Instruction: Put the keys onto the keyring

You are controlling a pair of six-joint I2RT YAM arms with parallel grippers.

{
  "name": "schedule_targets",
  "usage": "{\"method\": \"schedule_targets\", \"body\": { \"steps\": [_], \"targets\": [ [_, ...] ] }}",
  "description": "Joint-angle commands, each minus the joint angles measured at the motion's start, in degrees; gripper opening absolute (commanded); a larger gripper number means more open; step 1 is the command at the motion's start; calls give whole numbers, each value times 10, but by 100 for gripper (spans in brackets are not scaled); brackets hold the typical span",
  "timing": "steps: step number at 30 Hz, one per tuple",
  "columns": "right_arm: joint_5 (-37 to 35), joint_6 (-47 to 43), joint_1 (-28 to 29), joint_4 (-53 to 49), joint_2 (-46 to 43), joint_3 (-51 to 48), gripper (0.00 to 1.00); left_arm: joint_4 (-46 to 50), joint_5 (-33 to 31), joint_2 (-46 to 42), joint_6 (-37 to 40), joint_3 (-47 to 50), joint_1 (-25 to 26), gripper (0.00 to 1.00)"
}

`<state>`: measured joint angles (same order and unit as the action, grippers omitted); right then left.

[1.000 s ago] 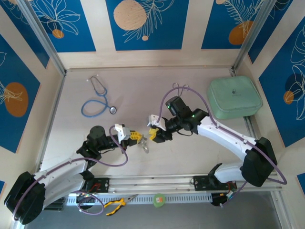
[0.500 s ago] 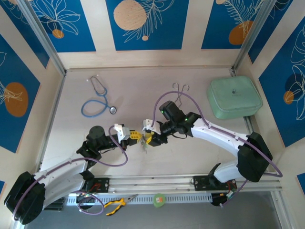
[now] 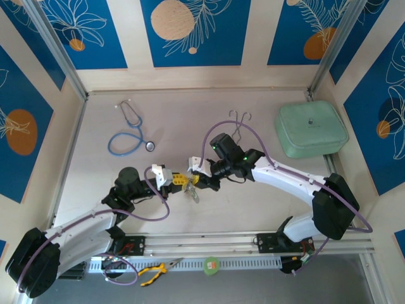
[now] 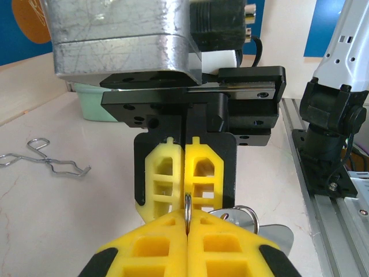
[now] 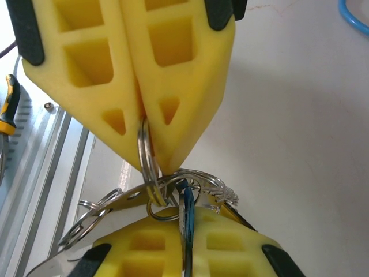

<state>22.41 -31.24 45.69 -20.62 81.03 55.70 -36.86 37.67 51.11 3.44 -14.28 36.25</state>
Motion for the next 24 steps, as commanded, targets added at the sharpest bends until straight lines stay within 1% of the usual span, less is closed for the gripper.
{"method": "schedule_targets", "body": {
  "steps": [1,5,12,19,24],
  "targets": [
    [0,-9,-8,-22,-2,-2,3,-23,14,-2,-1,-4,2,0],
    [-12,-22,-15,-46,-8,7,0,-21,15,-2,0,-5,2,0],
    [-43,-39,-20,-91,-11,42,0,7,19,-3,10,-12,2,0],
    [-50,-53,-6,-101,-4,79,0,22,23,0,16,-18,2,0],
    [-54,-56,-3,-103,-21,91,0,41,8,-2,23,-18,2,0]
  ]
}}
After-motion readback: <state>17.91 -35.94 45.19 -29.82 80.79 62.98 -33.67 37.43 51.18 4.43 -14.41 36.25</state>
